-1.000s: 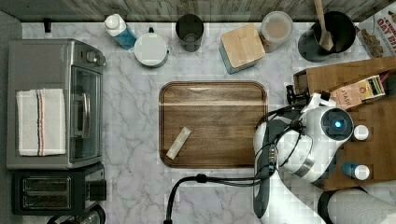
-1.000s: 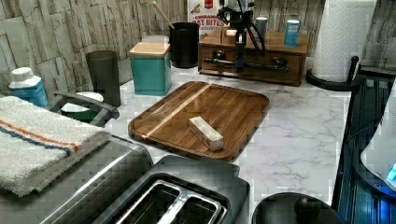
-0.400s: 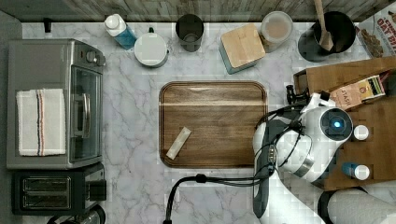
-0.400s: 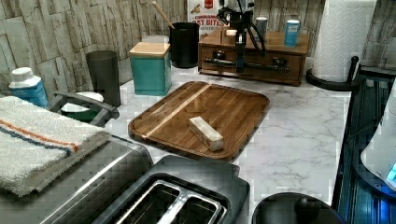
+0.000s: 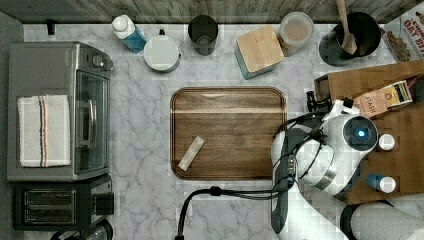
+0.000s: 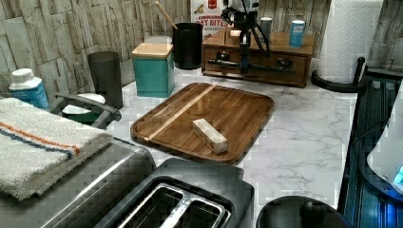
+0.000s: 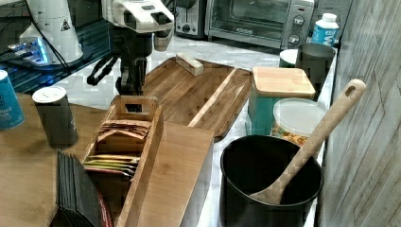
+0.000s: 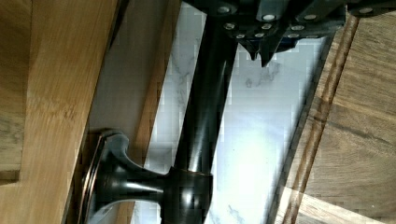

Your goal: Close the drawer.

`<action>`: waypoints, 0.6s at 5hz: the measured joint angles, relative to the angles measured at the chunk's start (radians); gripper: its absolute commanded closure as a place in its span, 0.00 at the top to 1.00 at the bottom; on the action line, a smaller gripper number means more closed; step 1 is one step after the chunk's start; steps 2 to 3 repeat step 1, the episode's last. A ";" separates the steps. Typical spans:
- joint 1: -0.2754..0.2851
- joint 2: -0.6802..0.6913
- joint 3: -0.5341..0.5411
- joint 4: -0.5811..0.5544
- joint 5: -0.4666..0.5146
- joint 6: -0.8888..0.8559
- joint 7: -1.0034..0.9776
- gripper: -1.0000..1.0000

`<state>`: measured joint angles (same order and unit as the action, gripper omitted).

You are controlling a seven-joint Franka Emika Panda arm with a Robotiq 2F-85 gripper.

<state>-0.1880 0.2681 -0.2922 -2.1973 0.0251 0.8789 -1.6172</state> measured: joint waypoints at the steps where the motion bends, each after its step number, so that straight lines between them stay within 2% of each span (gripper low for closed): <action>1: 0.000 0.000 0.000 0.000 0.000 -0.002 0.000 0.00; 3: 0.000 0.000 0.000 0.000 0.000 -0.002 0.000 0.00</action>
